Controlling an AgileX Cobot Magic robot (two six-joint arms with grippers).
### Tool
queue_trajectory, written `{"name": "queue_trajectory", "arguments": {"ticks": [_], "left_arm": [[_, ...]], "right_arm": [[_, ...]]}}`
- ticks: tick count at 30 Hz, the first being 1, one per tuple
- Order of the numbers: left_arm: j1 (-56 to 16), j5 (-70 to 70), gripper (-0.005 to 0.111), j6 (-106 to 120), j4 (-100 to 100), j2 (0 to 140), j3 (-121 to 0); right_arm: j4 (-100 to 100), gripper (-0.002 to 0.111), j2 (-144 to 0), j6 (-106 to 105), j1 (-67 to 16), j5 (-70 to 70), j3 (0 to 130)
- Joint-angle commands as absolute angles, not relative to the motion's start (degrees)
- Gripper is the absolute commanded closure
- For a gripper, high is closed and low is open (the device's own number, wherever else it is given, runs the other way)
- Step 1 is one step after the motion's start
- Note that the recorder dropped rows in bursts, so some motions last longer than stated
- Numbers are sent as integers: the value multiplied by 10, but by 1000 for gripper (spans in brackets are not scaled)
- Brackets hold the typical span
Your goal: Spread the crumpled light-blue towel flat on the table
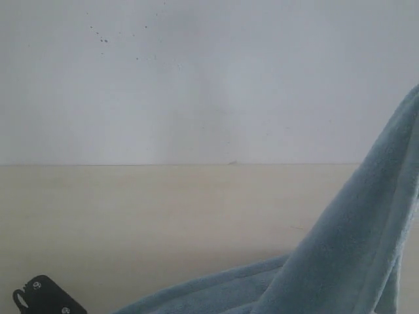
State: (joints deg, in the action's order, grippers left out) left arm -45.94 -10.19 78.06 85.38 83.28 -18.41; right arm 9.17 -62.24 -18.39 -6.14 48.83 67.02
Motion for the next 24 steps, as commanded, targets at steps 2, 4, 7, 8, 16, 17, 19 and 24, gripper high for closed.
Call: {"name": "queue_trajectory", "arguments": {"ticks": [2, 4, 7, 8, 16, 17, 19, 24], "left_arm": [[-459, -205, 58, 786, 896, 787, -183], [-459, -238, 58, 806, 920, 768, -183], [-459, -287, 59, 812, 946, 739, -183], [-459, -297, 59, 813, 951, 730, -183], [-459, -317, 59, 867, 999, 688, -180], [-459, -317, 59, 865, 999, 683, -179], [-459, -306, 59, 865, 999, 676, -179], [-459, -229, 58, 879, 999, 668, -179]], "right_arm": [[98, 107, -618, -191, -58, 484, 673], [98, 107, -618, -191, -58, 484, 673], [98, 107, -618, -191, -58, 484, 673], [98, 107, -618, -192, -58, 484, 673], [99, 107, -618, -192, -58, 484, 673], [99, 107, -618, -192, -58, 484, 673], [101, 107, -618, -192, -58, 484, 673], [102, 107, -618, -194, -58, 482, 673]]}}
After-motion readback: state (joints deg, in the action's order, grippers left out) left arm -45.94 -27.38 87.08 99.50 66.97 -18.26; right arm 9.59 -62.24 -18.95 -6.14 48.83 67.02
